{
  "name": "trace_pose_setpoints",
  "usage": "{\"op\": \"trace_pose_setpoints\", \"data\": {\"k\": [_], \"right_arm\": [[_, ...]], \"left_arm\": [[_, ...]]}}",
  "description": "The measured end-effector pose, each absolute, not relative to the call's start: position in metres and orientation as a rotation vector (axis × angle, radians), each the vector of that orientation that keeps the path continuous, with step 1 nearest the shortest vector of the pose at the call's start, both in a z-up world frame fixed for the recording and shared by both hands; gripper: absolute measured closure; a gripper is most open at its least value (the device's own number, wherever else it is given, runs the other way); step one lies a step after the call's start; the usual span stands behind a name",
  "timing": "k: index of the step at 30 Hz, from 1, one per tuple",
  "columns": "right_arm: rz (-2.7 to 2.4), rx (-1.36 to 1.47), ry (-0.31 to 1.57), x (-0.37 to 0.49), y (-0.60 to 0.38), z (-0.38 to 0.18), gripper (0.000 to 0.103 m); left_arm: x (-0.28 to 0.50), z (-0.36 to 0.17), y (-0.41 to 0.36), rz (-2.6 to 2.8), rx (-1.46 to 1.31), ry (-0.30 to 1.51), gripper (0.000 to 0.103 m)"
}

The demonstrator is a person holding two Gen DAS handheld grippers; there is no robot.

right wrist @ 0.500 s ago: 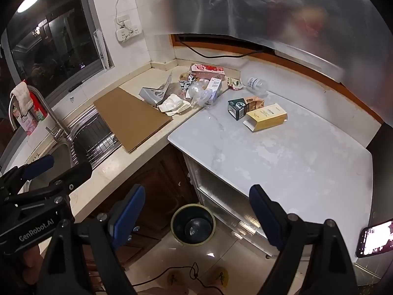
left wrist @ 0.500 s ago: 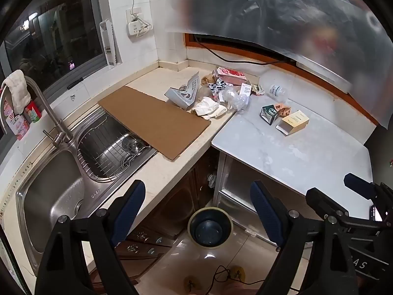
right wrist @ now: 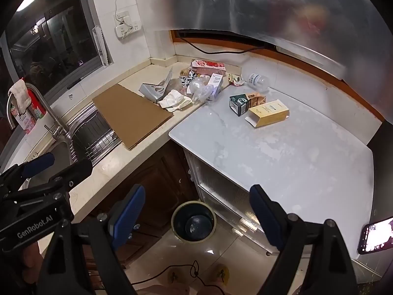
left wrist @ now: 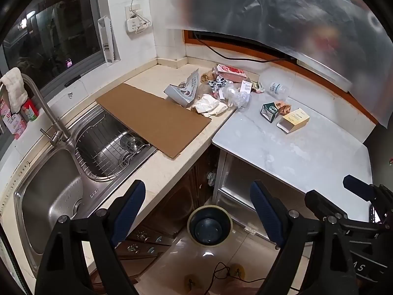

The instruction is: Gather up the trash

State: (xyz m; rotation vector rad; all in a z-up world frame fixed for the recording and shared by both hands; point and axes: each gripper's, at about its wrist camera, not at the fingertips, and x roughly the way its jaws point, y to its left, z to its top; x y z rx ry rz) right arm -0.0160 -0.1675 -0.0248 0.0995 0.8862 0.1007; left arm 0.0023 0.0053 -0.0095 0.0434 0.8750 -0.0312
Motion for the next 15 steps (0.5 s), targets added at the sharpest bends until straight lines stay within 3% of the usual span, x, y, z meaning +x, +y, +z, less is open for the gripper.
{"op": "trace_pose_setpoints", "data": {"k": [15], "right_arm": [[0.101, 0.110, 0.869, -0.0155, -0.1651, -0.0232, 0.016]], "left_arm": [[0.0079, -0.0045, 0.0061, -0.031, 0.057, 0.859, 0.017]]}}
